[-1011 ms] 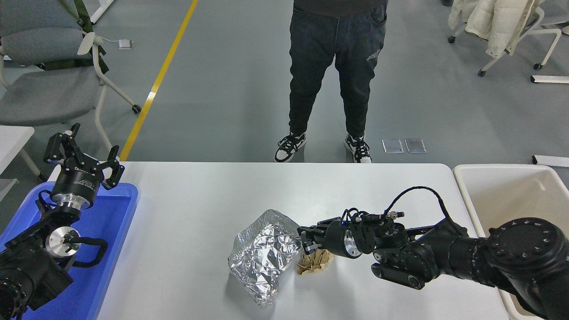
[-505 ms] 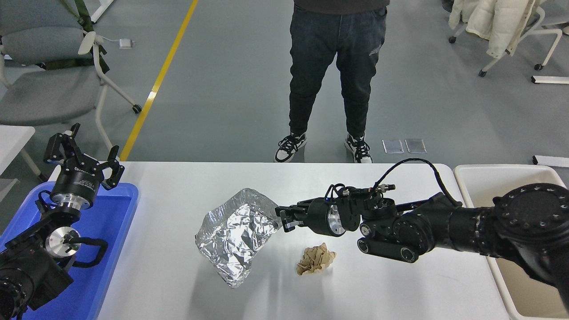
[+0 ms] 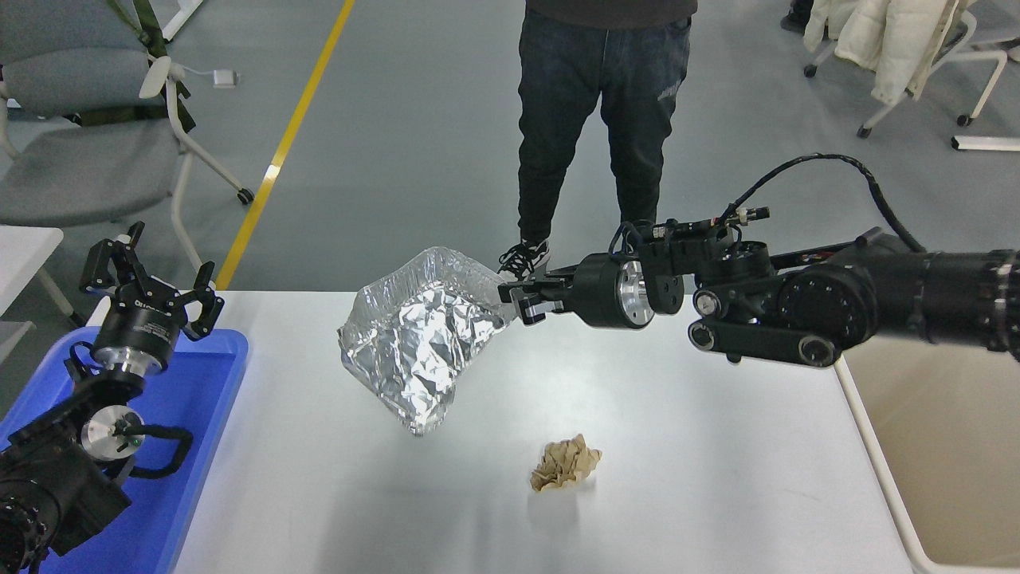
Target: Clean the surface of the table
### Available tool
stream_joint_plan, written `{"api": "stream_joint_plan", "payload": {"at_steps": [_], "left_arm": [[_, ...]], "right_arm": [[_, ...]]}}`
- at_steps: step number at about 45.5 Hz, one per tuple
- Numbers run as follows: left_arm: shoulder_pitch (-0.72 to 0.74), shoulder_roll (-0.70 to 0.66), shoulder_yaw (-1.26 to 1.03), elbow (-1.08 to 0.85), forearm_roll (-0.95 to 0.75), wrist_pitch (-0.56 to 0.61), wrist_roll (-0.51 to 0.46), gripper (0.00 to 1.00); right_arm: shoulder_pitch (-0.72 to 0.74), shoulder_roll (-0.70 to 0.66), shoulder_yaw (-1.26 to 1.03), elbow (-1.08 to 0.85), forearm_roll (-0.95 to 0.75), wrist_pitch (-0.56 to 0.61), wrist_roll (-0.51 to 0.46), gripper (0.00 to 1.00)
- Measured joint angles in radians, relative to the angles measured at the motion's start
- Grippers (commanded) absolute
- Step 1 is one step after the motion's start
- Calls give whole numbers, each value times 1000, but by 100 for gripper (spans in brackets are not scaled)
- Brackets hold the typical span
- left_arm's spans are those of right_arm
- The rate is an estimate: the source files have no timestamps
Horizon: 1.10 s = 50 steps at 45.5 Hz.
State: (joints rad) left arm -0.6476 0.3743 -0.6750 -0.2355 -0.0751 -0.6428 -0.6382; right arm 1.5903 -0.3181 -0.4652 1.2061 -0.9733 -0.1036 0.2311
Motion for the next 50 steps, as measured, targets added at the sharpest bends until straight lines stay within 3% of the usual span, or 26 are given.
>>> {"api": "stream_joint_plan", "payload": {"at_steps": [22, 50], "left_arm": [[0, 0, 0, 0, 0, 0, 0, 100], [0, 0, 0, 0, 0, 0, 0, 100]], "right_arm": [[29, -312, -5, 87, 3, 31, 34, 0], [-177, -910, 5, 29, 19, 63, 292, 0]]}}
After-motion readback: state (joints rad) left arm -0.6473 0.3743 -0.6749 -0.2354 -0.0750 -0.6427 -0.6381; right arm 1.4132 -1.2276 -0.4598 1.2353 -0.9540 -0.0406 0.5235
